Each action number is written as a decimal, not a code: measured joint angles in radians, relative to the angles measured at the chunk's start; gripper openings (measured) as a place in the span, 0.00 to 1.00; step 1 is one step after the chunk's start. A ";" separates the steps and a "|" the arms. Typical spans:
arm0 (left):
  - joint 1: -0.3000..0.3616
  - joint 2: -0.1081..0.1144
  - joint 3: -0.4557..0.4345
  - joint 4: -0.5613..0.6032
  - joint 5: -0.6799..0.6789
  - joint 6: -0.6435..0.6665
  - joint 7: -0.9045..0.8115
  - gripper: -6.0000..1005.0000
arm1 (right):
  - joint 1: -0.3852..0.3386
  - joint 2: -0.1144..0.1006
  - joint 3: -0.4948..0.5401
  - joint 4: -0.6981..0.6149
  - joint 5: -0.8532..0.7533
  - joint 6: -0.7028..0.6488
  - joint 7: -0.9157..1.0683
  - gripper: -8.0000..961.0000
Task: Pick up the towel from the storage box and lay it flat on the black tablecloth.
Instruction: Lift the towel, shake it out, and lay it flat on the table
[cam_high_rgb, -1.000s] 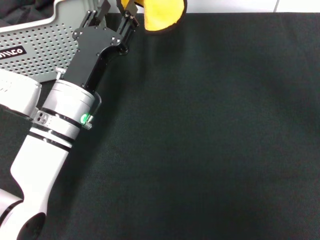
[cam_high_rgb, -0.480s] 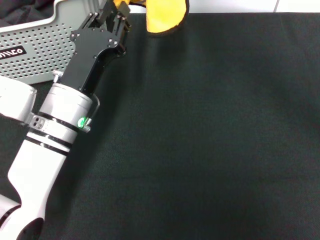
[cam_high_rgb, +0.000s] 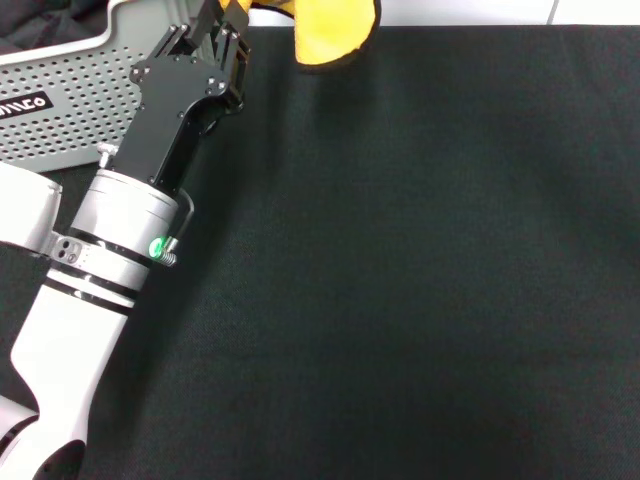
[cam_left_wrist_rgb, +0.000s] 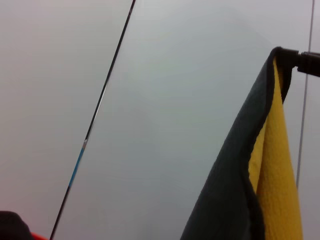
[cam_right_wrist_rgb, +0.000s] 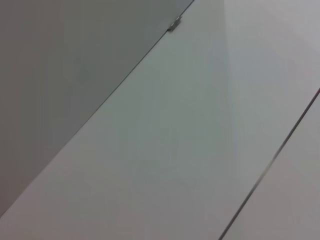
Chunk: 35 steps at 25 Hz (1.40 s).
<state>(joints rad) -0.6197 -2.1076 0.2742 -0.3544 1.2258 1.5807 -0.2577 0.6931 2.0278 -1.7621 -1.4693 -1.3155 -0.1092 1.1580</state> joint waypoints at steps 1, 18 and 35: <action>0.000 0.000 0.001 0.000 0.000 0.005 0.000 0.32 | 0.000 0.000 0.000 0.000 0.000 0.000 0.000 0.11; -0.003 0.000 0.007 0.008 0.006 0.023 0.000 0.27 | -0.001 0.000 0.012 0.004 -0.013 -0.003 -0.001 0.11; -0.004 0.000 0.006 0.016 0.025 0.028 0.000 0.15 | -0.005 0.000 0.003 0.001 -0.013 -0.007 -0.001 0.12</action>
<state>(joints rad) -0.6236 -2.1076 0.2806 -0.3389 1.2507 1.6087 -0.2577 0.6886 2.0278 -1.7588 -1.4682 -1.3284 -0.1167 1.1570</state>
